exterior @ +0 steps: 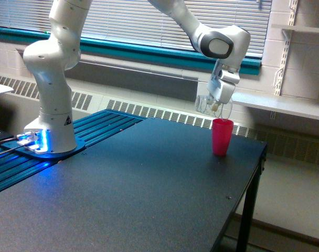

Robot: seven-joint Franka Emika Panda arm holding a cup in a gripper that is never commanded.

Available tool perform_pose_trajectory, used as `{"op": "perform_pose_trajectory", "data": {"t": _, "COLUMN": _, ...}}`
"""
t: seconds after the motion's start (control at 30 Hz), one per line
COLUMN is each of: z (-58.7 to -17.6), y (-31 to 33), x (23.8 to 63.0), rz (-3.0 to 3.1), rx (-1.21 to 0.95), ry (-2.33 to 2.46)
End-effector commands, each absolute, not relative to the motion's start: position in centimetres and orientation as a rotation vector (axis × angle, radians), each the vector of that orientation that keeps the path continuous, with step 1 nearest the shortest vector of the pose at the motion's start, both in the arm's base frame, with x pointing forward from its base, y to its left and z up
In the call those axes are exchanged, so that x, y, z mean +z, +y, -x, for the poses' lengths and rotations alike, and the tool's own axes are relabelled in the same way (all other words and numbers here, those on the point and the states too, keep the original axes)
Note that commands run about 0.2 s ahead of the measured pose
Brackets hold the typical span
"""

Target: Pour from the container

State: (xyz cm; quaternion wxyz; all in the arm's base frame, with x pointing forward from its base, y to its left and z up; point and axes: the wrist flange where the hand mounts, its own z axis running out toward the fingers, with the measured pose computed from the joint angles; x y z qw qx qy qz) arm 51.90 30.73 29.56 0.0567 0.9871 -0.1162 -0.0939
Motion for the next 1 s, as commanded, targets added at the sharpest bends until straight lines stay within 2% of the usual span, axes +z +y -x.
{"op": "perform_pose_trajectory", "data": {"t": 0.03, "z": -51.6, "y": 31.4, "x": 30.1, "rz": -2.988, "rx": -0.274, "ry": -0.315}}
{"op": "perform_pose_trajectory", "data": {"t": 0.4, "z": -50.9, "y": 30.6, "x": 31.5, "rz": -2.979, "rx": -0.252, "ry": -0.355}}
{"op": "perform_pose_trajectory", "data": {"t": 1.0, "z": -51.0, "y": 30.3, "x": 35.1, "rz": -3.025, "rx": -0.061, "ry": -0.371}}
